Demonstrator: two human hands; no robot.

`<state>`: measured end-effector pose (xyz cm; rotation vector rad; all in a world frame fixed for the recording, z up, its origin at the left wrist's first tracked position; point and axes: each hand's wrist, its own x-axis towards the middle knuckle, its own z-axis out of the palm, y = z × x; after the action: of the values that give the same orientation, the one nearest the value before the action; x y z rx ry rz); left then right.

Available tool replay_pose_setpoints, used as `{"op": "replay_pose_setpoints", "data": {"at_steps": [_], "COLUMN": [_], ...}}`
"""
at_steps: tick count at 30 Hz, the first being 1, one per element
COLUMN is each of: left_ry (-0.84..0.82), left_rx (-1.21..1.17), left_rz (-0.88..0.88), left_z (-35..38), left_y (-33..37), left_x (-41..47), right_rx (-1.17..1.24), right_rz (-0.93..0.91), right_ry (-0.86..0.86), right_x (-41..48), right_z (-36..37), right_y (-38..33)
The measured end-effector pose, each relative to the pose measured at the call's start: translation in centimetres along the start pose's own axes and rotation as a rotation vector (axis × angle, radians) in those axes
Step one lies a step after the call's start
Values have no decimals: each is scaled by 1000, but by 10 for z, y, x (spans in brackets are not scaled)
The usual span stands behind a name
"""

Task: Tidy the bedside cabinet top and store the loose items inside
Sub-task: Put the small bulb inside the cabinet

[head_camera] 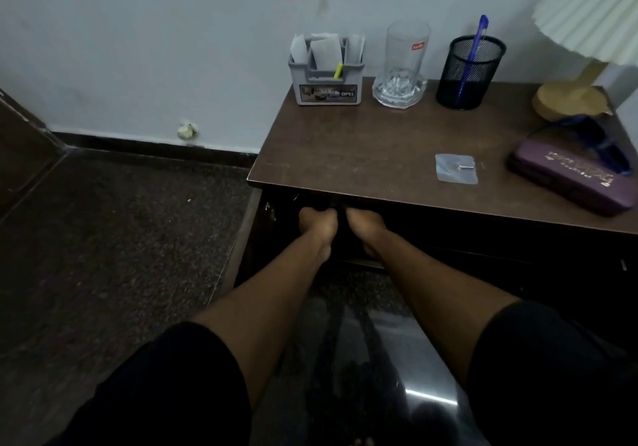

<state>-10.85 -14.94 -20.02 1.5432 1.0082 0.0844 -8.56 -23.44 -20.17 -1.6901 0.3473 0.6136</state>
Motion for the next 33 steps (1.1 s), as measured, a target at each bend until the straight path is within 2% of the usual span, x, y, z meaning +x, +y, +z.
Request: {"op": "replay_pose_setpoints", "data": {"at_steps": [4, 7, 13, 23, 29, 33], "left_ry": [-95, -183, -315, -112, -120, -142], "left_rx": [-36, -8, 17, 43, 14, -17], "left_rz": [-57, -123, -152, -99, -84, -60], "left_z": [11, 15, 22, 12, 4, -1], "left_y": [6, 6, 13, 3, 5, 7], "left_x": [21, 28, 29, 15, -13, -39], "right_rx": [34, -64, -100, 4, 37, 67], "right_rz": [-31, -92, -87, -121, -21, -95], "right_ry": [-143, -97, -51, -53, 57, 77], "right_x": [19, 26, 37, 13, -11, -34], "right_z": [5, 6, -1, -20, -28, -33], "right_y": [-6, -10, -4, -1, 5, 7]}}
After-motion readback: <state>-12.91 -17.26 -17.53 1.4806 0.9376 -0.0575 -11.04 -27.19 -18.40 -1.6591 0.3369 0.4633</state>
